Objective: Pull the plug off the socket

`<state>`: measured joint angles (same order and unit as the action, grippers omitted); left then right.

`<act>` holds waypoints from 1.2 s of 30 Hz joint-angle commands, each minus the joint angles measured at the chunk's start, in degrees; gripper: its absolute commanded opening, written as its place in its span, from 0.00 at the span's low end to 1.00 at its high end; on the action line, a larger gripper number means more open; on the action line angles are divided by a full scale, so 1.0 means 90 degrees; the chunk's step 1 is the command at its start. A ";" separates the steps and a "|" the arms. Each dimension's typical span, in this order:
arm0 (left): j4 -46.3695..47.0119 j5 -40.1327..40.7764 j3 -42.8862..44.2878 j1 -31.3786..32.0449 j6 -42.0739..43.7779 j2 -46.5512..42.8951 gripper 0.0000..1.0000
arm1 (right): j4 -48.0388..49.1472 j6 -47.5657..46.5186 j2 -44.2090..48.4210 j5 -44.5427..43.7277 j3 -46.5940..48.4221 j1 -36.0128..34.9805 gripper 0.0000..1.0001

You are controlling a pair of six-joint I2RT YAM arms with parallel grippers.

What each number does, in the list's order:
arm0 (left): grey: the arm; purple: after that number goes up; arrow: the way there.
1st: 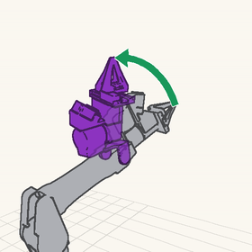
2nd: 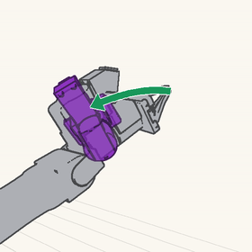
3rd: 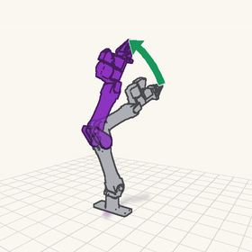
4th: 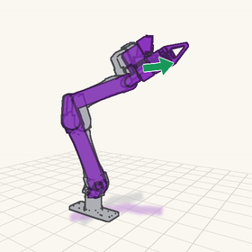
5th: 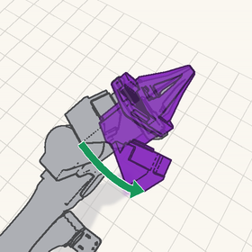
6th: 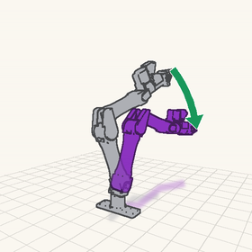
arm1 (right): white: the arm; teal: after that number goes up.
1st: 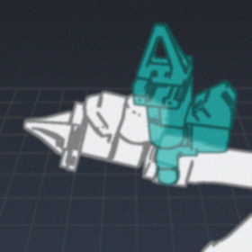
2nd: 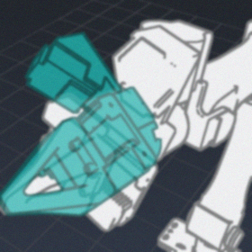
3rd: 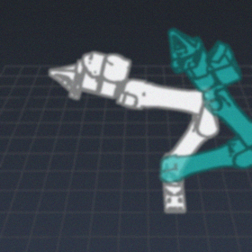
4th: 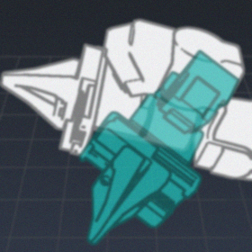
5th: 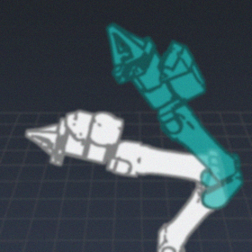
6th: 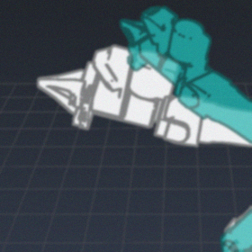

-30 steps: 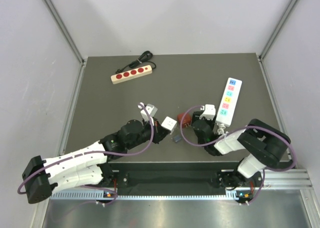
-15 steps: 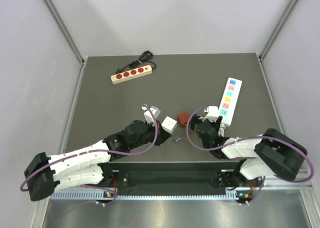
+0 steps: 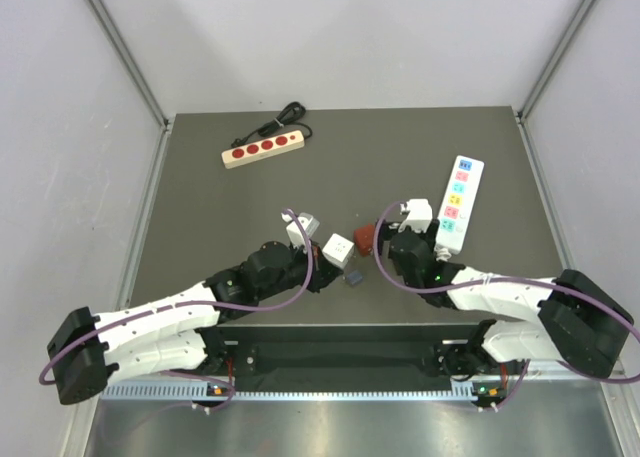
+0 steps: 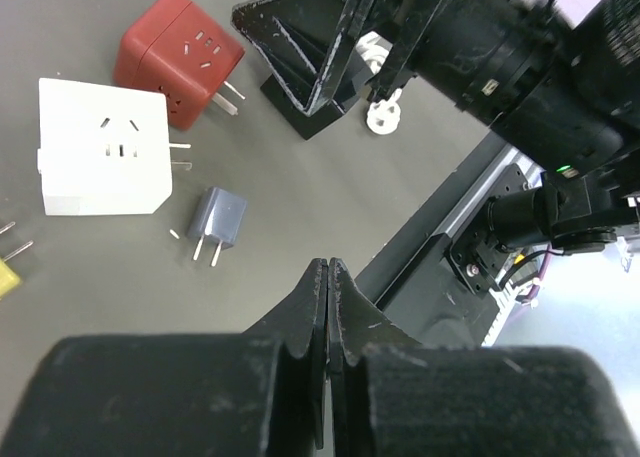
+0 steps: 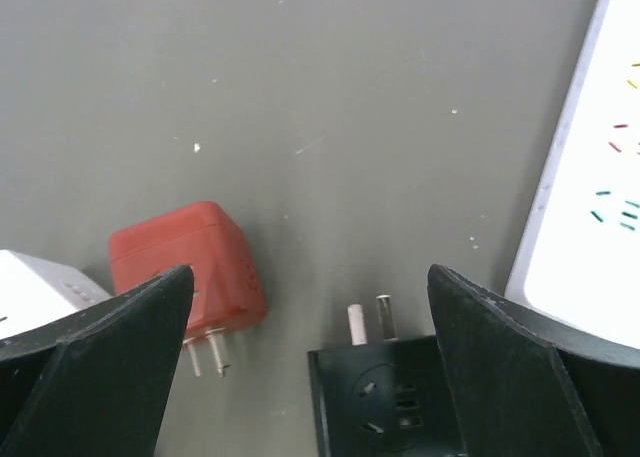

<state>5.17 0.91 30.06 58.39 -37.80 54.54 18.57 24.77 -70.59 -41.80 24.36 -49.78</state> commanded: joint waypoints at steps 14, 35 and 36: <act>0.0753 0.0767 -0.1035 -0.0003 -0.0770 -0.0396 0.68 | -0.0473 0.0654 0.1347 0.2554 -0.0059 -0.0104 1.00; 0.3020 0.0350 -0.4298 -0.0043 -0.2236 -0.4075 0.88 | -0.0335 0.3027 0.6454 0.3414 -0.3330 -0.0094 1.00; 0.3000 0.0271 -0.4298 -0.0033 -0.2235 -0.4223 0.89 | -0.0315 0.3125 0.6843 0.3491 -0.3428 -0.0094 1.00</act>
<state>29.98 6.79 2.24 58.22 -57.08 20.23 12.43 48.14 -14.79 -12.82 2.17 -49.89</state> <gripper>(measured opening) 0.884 0.996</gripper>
